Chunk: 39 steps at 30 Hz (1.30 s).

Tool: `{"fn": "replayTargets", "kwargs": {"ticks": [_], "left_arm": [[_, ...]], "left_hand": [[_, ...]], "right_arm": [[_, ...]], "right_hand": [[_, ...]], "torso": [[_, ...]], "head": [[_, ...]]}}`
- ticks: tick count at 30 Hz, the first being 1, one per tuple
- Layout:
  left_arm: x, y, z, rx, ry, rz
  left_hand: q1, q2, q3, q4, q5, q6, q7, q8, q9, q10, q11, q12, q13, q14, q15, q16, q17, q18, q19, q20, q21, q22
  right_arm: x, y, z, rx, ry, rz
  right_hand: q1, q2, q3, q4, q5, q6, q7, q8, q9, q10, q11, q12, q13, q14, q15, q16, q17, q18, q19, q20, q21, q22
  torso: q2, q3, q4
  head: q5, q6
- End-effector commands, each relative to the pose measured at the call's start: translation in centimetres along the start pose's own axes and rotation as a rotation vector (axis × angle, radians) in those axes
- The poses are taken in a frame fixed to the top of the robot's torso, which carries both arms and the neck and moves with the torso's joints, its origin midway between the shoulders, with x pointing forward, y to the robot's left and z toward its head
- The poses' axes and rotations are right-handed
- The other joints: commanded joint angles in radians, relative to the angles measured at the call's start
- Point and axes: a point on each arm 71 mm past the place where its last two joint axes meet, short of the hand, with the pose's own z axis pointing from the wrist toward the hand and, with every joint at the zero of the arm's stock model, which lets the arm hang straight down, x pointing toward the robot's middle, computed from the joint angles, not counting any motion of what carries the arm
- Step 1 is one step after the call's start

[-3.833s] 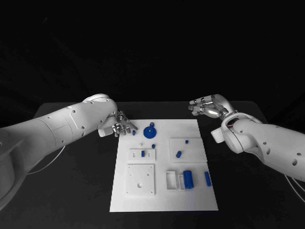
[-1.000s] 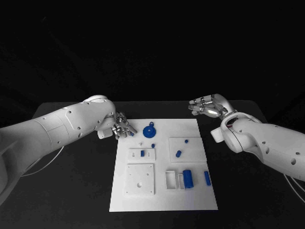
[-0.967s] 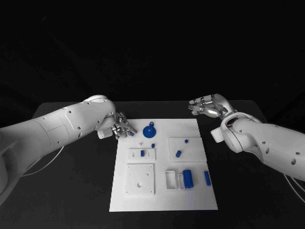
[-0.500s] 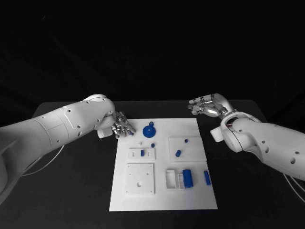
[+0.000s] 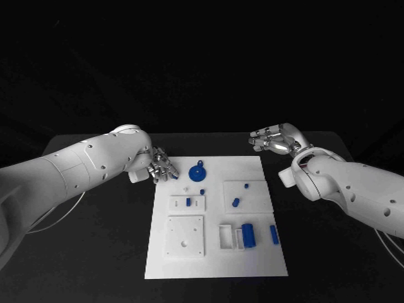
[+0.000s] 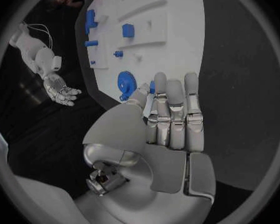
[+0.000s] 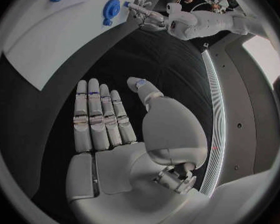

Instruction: Assemble the parts on the task board

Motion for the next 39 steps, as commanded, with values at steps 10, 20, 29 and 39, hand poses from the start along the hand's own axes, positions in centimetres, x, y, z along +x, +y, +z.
{"fn": "replayTargets", "kwargs": {"ticks": [10, 20, 29, 39], "left_arm": [[-0.1, 0.0, -0.3, 0.061, -0.052, -0.1], [0.4, 0.5, -1.0, 0.088, -0.074, -0.124], [1.3, 1.1, -1.6, 0.083, -0.062, -0.113], [1.9, 1.8, -2.6, 0.074, -0.085, -0.114]], "left_hand": [[-0.027, -0.023, 0.03, -0.017, 0.141, 0.067, -0.056, 0.087, 0.459, 0.087, -0.024, 0.022, 0.029, 0.038, -0.029, 0.086, 0.054, -0.007, 0.011, -0.029, 0.093, 0.025], [-0.139, -0.037, 0.169, 0.035, 0.351, -0.071, -0.075, 0.312, 0.941, 0.033, -0.044, 0.156, 0.117, 0.03, -0.042, 0.159, 0.076, -0.007, -0.027, -0.043, 0.23, 0.024], [-0.175, -0.059, 0.253, 0.117, 0.466, -0.171, -0.079, 0.484, 0.968, -0.041, -0.048, 0.289, 0.167, 0.016, -0.047, 0.204, 0.066, -0.007, -0.054, -0.048, 0.304, 0.022], [-0.151, -0.072, 0.262, 0.1, 0.475, -0.201, -0.081, 0.575, 0.819, -0.048, -0.057, 0.339, 0.147, 0.031, -0.053, 0.218, 0.053, -0.007, -0.053, -0.055, 0.336, 0.021]], "right_arm": [[0.1, 0.0, 0.0, -0.009, 0.01, 0.003], [0.0, -0.1, -0.1, -0.006, 0.009, 0.004], [0.0, -0.3, -0.2, -0.003, 0.009, 0.005], [0.0, -0.5, -0.3, 0.003, 0.009, 0.007]], "right_hand": [[-0.004, -0.006, 0.005, 0.002, 0.006, 0.001, 0.003, -0.002, -0.001, -0.001, -0.001, -0.003, -0.001, -0.007, 0.002, -0.003, -0.002, -0.007, -0.008, 0.0, 0.0, -0.001], [-0.005, -0.005, 0.005, 0.003, 0.006, 0.0, 0.003, -0.002, -0.001, -0.001, -0.001, -0.003, -0.001, -0.007, 0.002, -0.003, -0.002, -0.007, -0.008, 0.0, 0.0, -0.001], [-0.005, -0.005, 0.005, 0.003, 0.006, 0.0, 0.003, -0.002, -0.001, -0.001, -0.001, -0.003, -0.001, -0.007, 0.002, -0.003, -0.002, -0.007, -0.008, 0.0, 0.0, -0.001], [-0.005, -0.005, 0.005, 0.003, 0.006, 0.0, 0.003, -0.002, -0.001, -0.001, -0.001, -0.003, -0.001, -0.007, 0.002, -0.003, -0.002, -0.007, -0.008, 0.0, 0.0, -0.001]], "torso": [[-0.001, 0.0005, 0.0005], [-0.001, -0.0007, 0.0008], [-0.002, -0.0012, 0.0004], [-0.002, -0.0007, 0.0003]], "head": [[0.002, 0.003], [0.004, 0.007], [0.008, 0.008], [0.01, 0.008]]}}
